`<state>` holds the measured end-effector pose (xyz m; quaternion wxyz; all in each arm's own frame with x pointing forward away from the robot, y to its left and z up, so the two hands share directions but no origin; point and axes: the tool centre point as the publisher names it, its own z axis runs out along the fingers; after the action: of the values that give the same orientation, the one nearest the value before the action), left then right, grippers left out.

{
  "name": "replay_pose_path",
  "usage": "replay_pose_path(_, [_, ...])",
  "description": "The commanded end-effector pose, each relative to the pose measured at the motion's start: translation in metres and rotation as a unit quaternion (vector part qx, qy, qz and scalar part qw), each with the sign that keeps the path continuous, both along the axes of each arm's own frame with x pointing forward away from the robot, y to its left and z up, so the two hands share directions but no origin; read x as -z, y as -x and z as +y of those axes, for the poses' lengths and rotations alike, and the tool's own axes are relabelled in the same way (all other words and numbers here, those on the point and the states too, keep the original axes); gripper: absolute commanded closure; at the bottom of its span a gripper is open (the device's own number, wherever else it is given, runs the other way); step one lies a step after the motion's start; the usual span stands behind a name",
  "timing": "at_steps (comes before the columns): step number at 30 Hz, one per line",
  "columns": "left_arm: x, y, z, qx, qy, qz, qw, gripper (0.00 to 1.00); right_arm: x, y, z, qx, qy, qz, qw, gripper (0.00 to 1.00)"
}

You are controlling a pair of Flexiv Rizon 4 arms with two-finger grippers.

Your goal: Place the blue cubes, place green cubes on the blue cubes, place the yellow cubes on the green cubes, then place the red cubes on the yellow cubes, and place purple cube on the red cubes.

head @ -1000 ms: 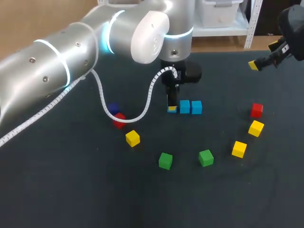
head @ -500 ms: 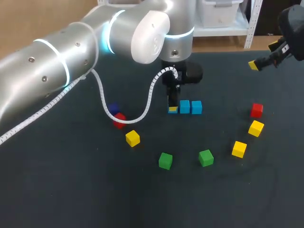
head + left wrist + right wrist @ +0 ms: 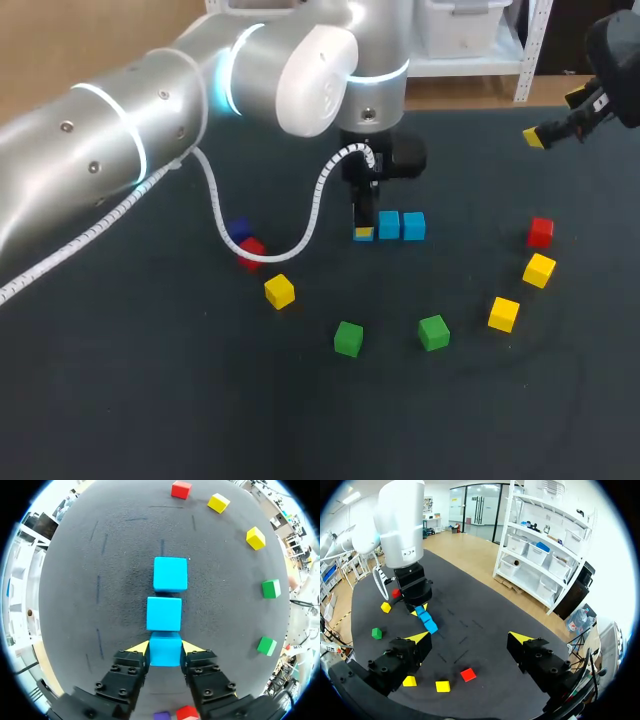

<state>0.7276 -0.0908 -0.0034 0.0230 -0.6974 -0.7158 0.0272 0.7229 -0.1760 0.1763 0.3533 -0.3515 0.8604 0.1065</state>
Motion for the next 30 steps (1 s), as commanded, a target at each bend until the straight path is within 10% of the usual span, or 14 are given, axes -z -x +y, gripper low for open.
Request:
replay_pose_path(1, [0.0011, -0.0014, 0.0004, -0.002, 0.001, 0.000, 1.000, 0.57, -0.0003, -0.0003, -0.0002, -0.001, 0.000, 0.001, 1.000, 0.00])
replay_pose_path(6, [0.0016, -0.0032, 0.0013, -0.006, 0.001, -0.002, 1.000, 0.03, -0.0003, -0.0003, -0.0002, -0.001, 0.000, 0.001, 1.000, 0.00])
replay_pose_path(9, [0.0012, -0.0039, 0.0014, -0.008, 0.002, -0.003, 1.000, 0.01, -0.0003, -0.0003, -0.0002, -0.001, 0.000, 0.001, 1.000, 0.00])
replay_pose_path(12, [0.0012, -0.0048, 0.0011, -0.012, 0.005, -0.004, 1.000, 0.15, -0.0003, -0.0003, -0.0002, -0.001, 0.000, 0.001, 1.000, 0.00])
replay_pose_path(15, [0.0021, -0.0057, 0.0006, -0.014, 0.006, -0.006, 1.000, 0.52, -0.0003, -0.0003, -0.0002, -0.001, 0.000, 0.001, 1.000, 0.00])
replay_pose_path(30, [0.0012, -0.0064, -0.0011, -0.015, 0.015, -0.007, 1.000, 0.54, -0.0003, -0.0003, -0.0002, -0.001, 0.000, 0.001, 1.000, 0.00])
